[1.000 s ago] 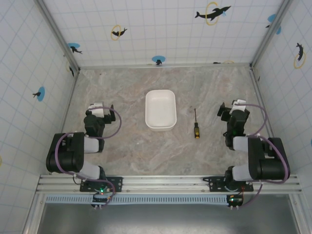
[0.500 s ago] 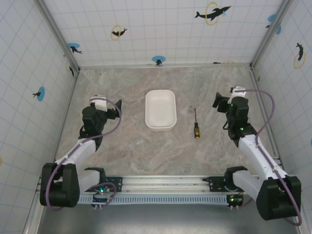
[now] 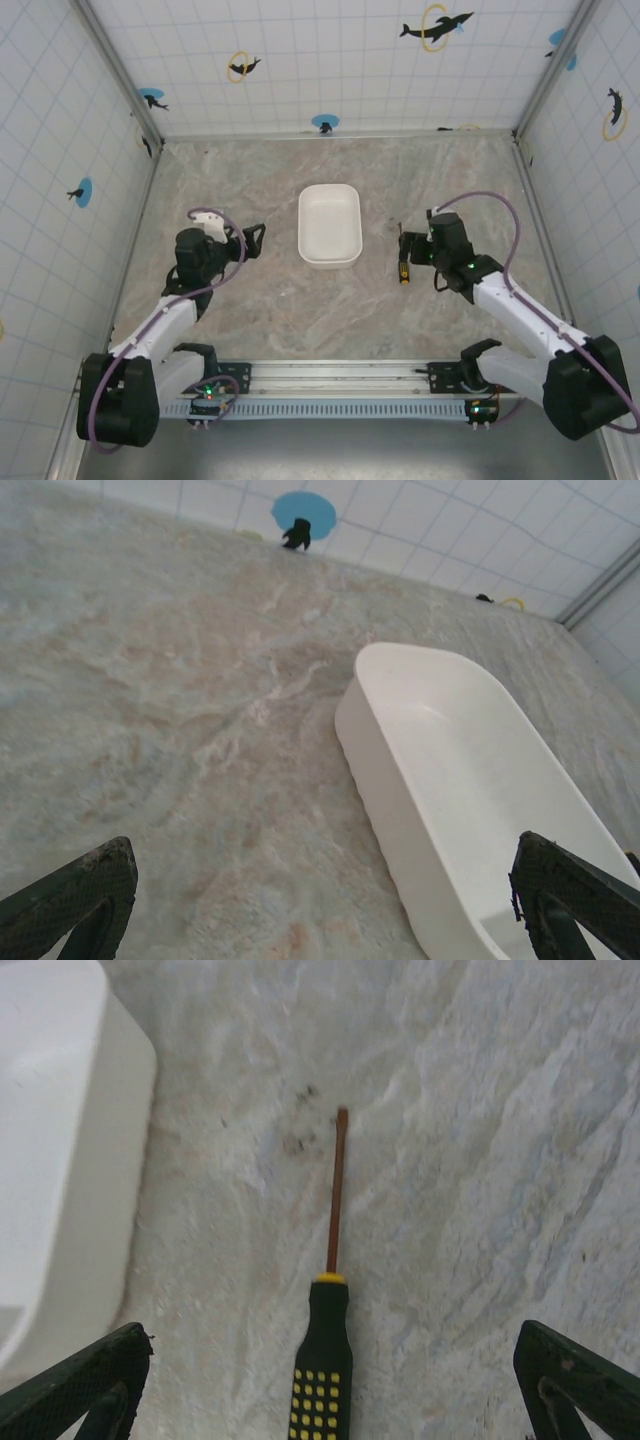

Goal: Put the screwdriver in the bin

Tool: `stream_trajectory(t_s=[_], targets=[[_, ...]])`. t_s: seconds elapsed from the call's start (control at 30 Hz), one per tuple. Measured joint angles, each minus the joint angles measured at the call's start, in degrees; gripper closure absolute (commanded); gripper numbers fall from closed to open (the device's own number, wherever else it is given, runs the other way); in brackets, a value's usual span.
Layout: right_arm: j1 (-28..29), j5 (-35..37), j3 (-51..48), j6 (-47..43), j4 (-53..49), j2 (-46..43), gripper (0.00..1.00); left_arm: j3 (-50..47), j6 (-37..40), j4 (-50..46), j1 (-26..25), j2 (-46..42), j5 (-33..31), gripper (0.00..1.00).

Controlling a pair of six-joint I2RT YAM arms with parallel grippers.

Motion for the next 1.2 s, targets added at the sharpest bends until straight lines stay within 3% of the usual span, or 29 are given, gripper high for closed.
stream_trajectory(t_s=[0.33, 1.2], targets=[[4.04, -0.31, 0.0, 1.88, -2.67, 8.83, 0.13, -1.64, -4.57, 0.61, -4.37, 3.8, 2.19, 0.02], [7.63, 1.9, 3.78, 2.69, -2.99, 19.21, 0.51, -1.57, -4.87, 0.79, -5.95, 4.42, 1.66, 0.02]])
